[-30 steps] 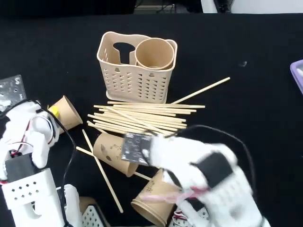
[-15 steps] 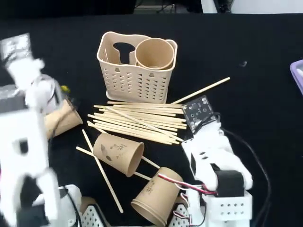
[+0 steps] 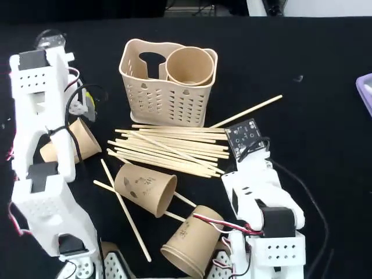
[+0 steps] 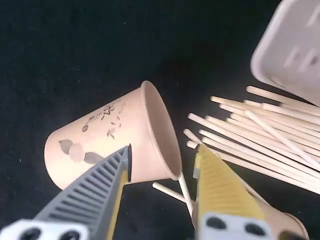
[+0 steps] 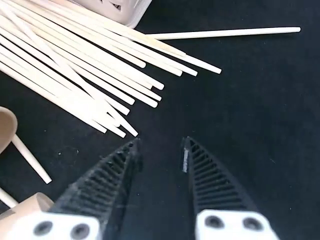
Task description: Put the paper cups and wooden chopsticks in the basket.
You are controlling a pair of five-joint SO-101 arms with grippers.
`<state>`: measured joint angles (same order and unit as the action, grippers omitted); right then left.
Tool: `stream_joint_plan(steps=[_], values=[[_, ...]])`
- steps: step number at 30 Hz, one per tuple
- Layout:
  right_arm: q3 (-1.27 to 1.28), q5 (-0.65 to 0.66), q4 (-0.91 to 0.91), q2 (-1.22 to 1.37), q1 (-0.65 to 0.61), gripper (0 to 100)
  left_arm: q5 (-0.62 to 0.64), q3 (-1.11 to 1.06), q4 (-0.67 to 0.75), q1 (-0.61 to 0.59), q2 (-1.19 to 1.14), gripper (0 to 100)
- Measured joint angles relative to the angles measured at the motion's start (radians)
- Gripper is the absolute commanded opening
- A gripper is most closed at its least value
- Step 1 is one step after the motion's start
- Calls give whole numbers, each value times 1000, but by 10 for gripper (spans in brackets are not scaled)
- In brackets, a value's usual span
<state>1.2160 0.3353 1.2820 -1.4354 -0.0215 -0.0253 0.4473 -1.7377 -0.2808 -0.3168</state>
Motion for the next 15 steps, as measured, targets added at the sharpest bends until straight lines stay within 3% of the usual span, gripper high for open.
stream_joint_plan(steps=[12, 15], values=[[0, 0, 0, 0, 0, 141, -9, 2, 43, -3, -95, 205], [0, 0, 0, 0, 0, 142, -12, -3, 43, -3, -95, 88]])
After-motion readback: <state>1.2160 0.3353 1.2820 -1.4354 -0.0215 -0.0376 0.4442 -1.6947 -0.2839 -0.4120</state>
